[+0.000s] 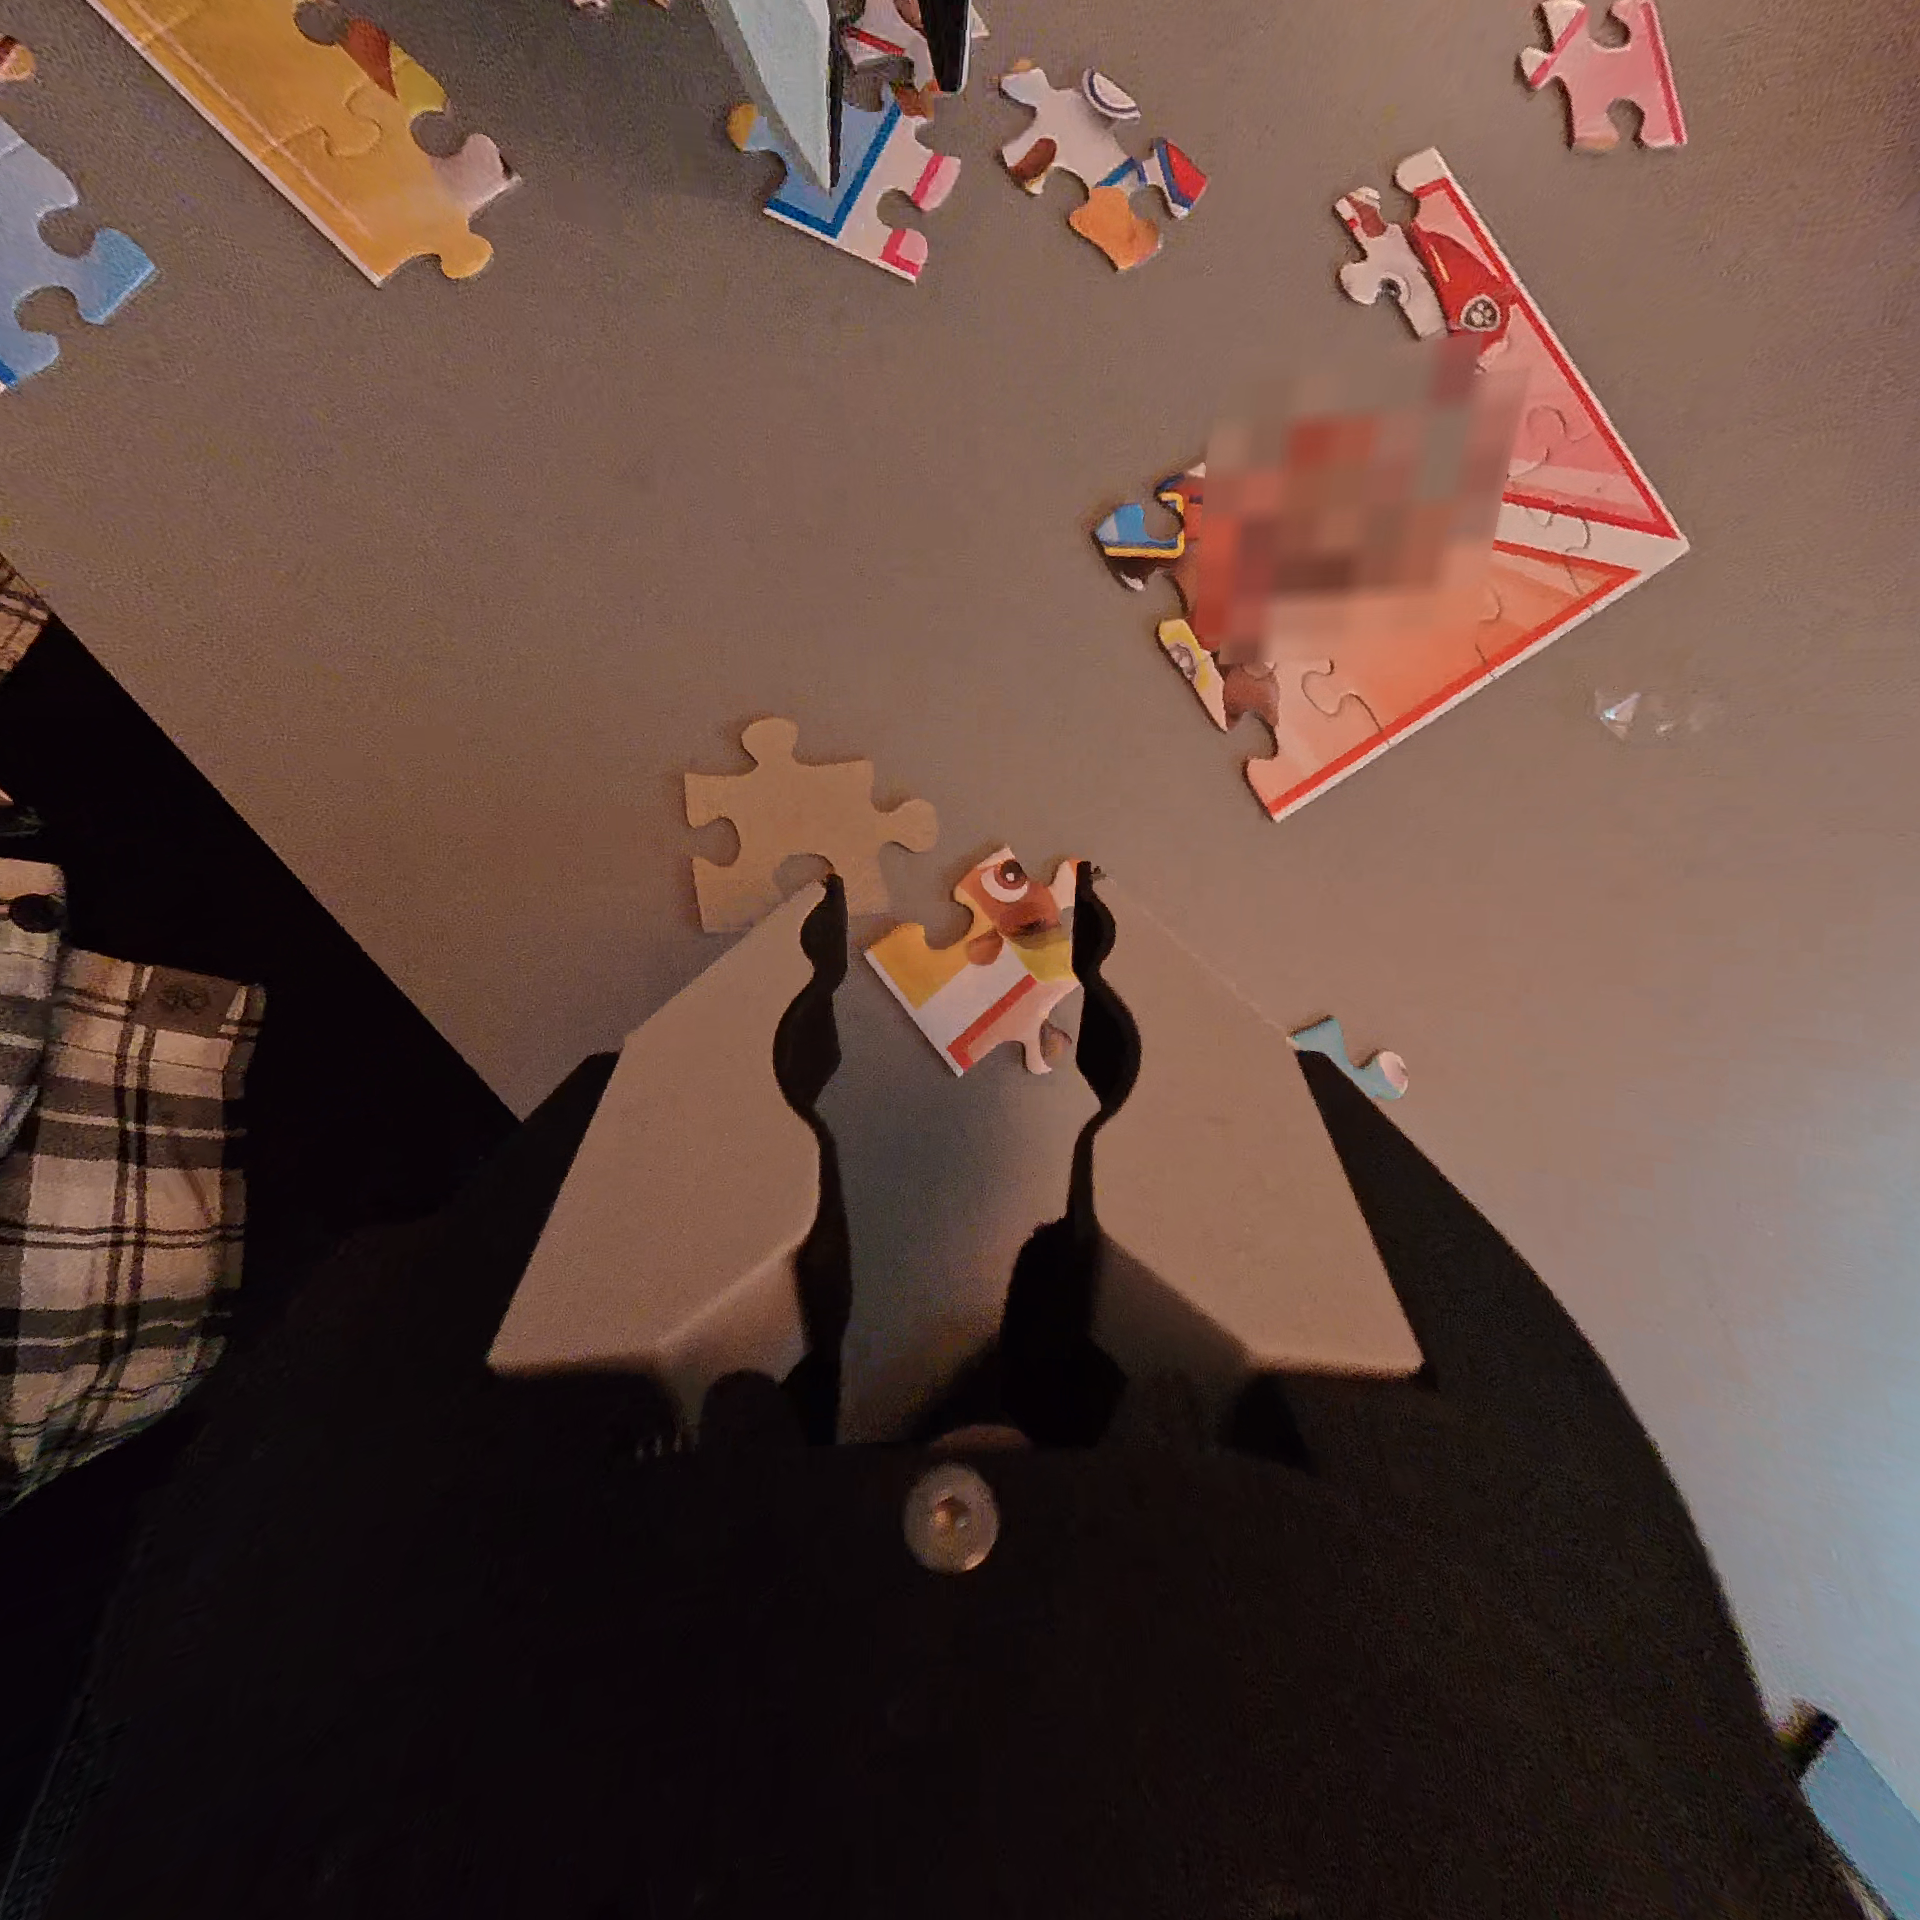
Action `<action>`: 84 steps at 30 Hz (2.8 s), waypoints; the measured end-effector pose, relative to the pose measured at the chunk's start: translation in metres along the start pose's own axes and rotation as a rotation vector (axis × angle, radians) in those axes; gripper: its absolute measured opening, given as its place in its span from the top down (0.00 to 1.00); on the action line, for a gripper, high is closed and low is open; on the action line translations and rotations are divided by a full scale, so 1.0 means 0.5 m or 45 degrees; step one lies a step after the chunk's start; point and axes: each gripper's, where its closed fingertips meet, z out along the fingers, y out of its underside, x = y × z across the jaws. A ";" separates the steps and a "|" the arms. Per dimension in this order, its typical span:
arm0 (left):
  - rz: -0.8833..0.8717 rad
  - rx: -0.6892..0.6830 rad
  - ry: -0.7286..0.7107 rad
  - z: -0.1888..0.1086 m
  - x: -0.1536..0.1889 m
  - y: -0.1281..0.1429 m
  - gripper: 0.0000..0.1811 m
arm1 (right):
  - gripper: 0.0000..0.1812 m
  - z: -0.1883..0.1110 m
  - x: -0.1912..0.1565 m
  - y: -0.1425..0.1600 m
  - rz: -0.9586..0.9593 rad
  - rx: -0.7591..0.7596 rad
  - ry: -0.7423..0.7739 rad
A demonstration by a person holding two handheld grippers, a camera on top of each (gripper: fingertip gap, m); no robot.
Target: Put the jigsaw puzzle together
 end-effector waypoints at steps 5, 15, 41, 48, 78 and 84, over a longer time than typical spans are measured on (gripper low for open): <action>0.022 0.002 -0.002 0.005 0.024 0.006 0.81 | 0.77 0.018 -0.023 -0.024 -0.033 0.027 -0.018; 0.047 0.063 0.077 -0.010 0.051 -0.002 0.82 | 0.78 -0.001 -0.017 -0.047 -0.017 0.101 0.008; -0.192 0.214 -0.228 -0.098 -0.119 0.024 0.90 | 0.79 0.015 -0.015 -0.055 0.013 0.146 0.028; -0.239 0.101 -0.145 -0.094 -0.121 0.099 0.82 | 0.79 0.024 -0.018 -0.064 0.012 0.158 0.006; -0.221 0.055 0.023 -0.073 -0.081 0.124 0.87 | 0.80 0.032 -0.032 -0.096 -0.036 0.182 -0.016; -0.202 0.075 0.037 -0.061 -0.073 0.109 0.96 | 0.80 0.034 -0.034 -0.106 -0.039 0.198 -0.020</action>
